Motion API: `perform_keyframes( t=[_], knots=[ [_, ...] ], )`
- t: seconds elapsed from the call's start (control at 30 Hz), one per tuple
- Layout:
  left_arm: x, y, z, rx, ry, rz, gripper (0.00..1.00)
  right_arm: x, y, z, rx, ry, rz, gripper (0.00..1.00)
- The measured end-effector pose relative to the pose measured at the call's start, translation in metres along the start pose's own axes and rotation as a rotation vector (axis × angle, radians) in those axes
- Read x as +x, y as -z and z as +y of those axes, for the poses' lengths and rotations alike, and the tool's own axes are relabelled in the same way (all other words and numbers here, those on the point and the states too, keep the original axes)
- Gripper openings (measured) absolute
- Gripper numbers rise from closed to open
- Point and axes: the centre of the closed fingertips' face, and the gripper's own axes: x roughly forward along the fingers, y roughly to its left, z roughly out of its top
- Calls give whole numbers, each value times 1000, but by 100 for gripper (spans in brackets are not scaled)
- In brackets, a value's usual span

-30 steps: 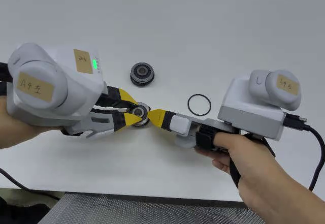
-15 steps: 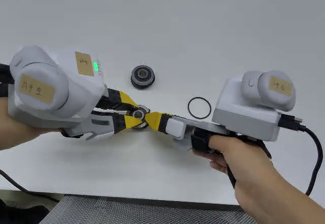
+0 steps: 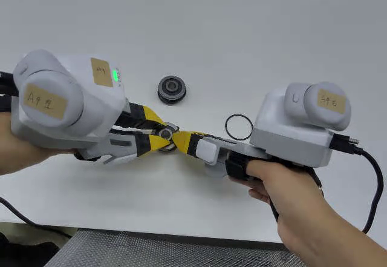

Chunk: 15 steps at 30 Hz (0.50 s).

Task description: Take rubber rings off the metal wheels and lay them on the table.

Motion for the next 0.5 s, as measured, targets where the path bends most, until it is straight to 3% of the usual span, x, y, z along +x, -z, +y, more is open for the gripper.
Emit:
perform_keyframes(
  t=[0.5],
  knots=[
    [0,-1,0,-4,-7,-10,12,-3,-1,1,16,-3,-3,1]
  ],
)
